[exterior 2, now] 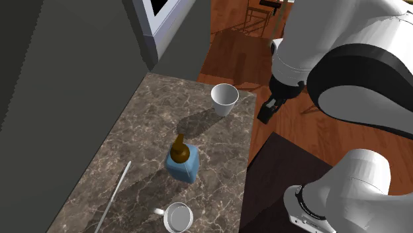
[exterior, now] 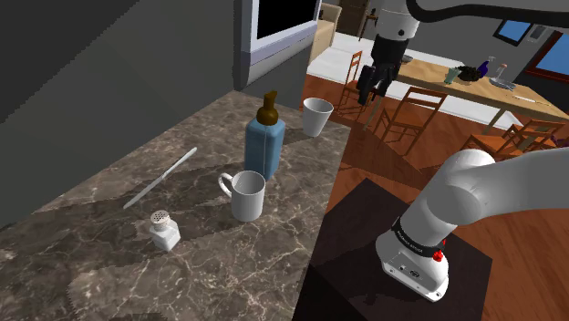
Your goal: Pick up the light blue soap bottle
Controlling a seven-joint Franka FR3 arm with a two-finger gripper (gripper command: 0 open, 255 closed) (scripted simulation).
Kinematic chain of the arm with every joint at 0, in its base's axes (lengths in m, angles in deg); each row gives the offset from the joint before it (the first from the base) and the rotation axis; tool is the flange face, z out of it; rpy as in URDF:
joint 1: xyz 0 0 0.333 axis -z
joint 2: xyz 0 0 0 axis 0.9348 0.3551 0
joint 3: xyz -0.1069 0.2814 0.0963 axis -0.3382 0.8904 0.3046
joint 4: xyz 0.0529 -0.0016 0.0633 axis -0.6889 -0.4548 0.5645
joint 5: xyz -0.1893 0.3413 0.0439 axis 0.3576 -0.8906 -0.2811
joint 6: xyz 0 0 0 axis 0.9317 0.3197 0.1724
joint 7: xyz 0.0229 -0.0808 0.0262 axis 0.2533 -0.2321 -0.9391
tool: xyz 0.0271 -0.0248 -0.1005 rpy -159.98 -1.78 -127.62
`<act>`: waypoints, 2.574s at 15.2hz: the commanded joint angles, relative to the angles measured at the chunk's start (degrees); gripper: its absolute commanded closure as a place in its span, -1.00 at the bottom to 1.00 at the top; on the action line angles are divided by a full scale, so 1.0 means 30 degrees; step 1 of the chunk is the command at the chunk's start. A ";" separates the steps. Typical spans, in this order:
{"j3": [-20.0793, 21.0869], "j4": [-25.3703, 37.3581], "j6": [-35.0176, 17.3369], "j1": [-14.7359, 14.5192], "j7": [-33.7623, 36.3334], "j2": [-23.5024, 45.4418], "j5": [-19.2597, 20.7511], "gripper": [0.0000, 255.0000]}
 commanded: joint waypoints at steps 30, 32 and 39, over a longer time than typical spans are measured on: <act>0.6259 0.8752 -0.3499 -0.2111 0.8256 1.1317 -0.2973 -1.00; 0.6272 0.8341 -0.3903 -0.2119 0.8253 1.1310 -0.2983 -1.00; 0.6266 0.8368 -0.3885 -0.2115 0.8245 1.1320 -0.2980 1.00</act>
